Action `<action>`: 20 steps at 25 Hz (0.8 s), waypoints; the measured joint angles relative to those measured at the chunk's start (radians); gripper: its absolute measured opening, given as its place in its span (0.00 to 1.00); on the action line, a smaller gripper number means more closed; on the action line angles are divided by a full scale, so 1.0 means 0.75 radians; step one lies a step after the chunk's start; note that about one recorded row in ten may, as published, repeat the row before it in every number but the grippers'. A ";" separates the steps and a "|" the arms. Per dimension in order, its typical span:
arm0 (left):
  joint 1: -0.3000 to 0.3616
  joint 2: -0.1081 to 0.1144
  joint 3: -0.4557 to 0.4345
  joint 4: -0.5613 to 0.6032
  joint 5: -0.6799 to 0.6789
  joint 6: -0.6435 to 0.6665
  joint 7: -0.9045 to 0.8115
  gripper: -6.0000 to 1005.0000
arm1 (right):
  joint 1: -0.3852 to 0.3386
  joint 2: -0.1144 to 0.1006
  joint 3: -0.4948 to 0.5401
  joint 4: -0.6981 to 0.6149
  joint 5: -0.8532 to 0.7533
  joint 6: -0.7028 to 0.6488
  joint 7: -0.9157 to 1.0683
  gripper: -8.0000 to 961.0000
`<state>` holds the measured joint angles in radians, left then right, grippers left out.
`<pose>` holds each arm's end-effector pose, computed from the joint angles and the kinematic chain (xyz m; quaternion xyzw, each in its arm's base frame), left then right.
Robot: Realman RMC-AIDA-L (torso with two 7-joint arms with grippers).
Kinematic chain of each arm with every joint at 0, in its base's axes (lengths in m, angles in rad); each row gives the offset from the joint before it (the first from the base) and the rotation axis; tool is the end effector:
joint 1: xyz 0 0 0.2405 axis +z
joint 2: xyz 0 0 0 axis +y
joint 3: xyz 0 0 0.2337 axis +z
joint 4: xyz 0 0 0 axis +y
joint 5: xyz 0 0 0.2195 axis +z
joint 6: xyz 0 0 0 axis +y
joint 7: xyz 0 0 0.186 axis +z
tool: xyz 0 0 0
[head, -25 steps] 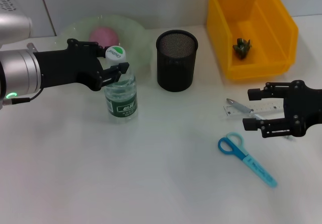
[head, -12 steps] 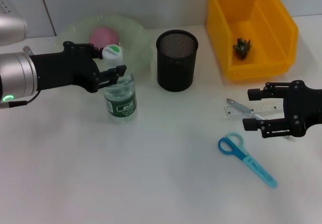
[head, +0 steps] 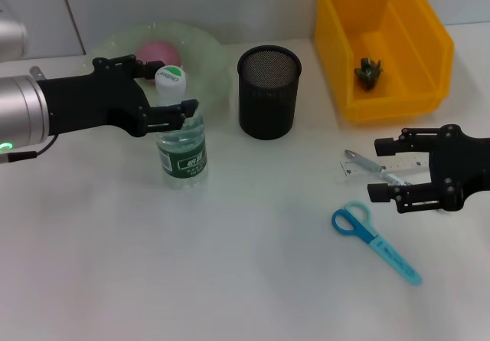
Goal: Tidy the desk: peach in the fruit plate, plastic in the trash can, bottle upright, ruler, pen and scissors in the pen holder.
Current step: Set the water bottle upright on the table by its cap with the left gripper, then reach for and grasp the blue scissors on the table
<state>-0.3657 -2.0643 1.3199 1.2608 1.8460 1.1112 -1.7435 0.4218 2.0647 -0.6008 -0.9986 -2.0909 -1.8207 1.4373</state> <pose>-0.1557 0.3863 -0.0113 -0.9498 -0.1211 -0.1506 0.2459 0.2448 0.3116 0.0424 -0.9581 0.1606 0.1952 0.1350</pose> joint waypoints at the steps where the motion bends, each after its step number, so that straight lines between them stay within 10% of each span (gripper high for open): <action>1: 0.006 0.001 -0.011 0.008 0.000 0.006 -0.004 0.81 | 0.000 0.000 0.000 0.000 0.000 0.000 0.000 0.81; 12: 0.264 0.001 -0.098 0.200 -0.219 0.180 0.132 0.81 | 0.020 -0.011 0.038 -0.042 0.013 0.017 0.156 0.81; 20: 0.360 -0.008 -0.054 -0.004 -0.444 0.440 0.519 0.81 | 0.063 -0.013 -0.022 -0.375 -0.134 0.036 0.796 0.81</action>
<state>-0.0957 -2.0700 1.2794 1.2581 1.5129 1.4410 -1.3543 0.4692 2.0552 -0.6175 -1.2795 -2.1911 -1.7934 2.0340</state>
